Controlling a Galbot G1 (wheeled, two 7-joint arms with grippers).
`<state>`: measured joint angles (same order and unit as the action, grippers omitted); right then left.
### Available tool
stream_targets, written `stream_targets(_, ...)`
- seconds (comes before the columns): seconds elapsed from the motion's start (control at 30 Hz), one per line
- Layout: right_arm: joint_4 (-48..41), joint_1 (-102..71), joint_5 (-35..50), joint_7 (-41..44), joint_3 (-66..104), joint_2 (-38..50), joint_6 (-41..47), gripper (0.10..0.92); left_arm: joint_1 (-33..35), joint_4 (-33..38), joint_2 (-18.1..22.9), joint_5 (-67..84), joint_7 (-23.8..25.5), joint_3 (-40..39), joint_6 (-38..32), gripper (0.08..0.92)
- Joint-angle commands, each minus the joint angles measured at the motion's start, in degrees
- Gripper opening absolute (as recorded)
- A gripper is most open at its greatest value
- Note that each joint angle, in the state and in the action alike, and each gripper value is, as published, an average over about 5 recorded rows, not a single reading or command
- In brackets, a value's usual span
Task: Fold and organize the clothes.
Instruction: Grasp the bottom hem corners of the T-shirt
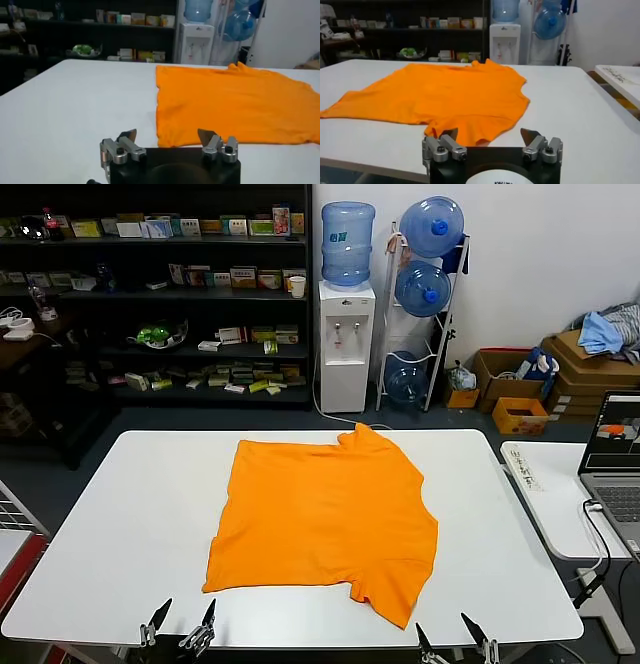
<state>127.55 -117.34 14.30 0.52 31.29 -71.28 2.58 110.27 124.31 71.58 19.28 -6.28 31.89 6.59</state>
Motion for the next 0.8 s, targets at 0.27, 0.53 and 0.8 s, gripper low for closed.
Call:
stream_targets(0.27, -5.20, 13.59, 5.39, -6.58, -6.32, -0.77, 13.35, 0.823, -12.47, -8.44, -3.66, 8.56, 0.91, -1.49, 6.87, 0.823)
stream_targets(0.53, -11.60, 20.30, 6.00, -11.10, -12.04, -4.38, 17.45, 0.823, -16.65, -12.66, -3.88, 8.75, 2.01, -1.49, 8.95, 0.823)
stream_targets(0.8, -12.73, 21.59, 5.96, -11.27, -14.09, -5.78, 18.03, 0.823, -16.94, -13.15, -3.80, 8.79, 2.51, -1.88, 8.82, 0.823)
